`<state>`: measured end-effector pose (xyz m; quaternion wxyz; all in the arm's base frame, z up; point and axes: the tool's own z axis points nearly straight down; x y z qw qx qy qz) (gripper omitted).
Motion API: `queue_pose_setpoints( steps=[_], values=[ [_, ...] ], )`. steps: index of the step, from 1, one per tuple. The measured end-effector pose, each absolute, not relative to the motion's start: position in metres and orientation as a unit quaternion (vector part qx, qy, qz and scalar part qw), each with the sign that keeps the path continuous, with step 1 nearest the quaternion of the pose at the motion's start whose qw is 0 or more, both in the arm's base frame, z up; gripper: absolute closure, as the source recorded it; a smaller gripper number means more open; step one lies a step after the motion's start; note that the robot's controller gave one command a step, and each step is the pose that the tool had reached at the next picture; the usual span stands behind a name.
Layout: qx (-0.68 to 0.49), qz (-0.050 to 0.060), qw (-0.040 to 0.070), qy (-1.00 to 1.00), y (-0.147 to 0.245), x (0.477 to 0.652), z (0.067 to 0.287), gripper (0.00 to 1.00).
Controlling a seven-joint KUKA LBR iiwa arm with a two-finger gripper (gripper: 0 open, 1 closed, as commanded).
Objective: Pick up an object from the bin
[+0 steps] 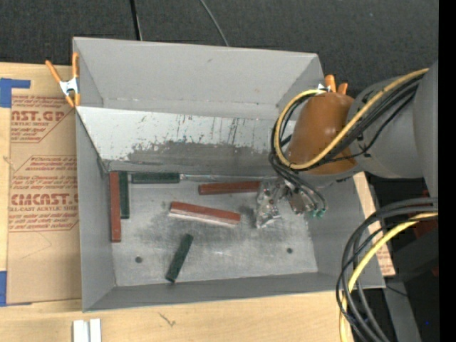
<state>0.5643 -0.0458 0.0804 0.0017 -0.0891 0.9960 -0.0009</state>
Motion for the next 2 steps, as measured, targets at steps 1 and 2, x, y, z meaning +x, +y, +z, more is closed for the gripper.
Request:
queue_pose_setpoints(
  steps=[1,2],
  values=[
    [-0.089,0.000,0.001,0.996,-0.0446,0.5636,0.0795,0.00],
    [-0.090,0.000,0.001,0.996,-0.0446,0.5636,0.0795,0.00]
  ],
)
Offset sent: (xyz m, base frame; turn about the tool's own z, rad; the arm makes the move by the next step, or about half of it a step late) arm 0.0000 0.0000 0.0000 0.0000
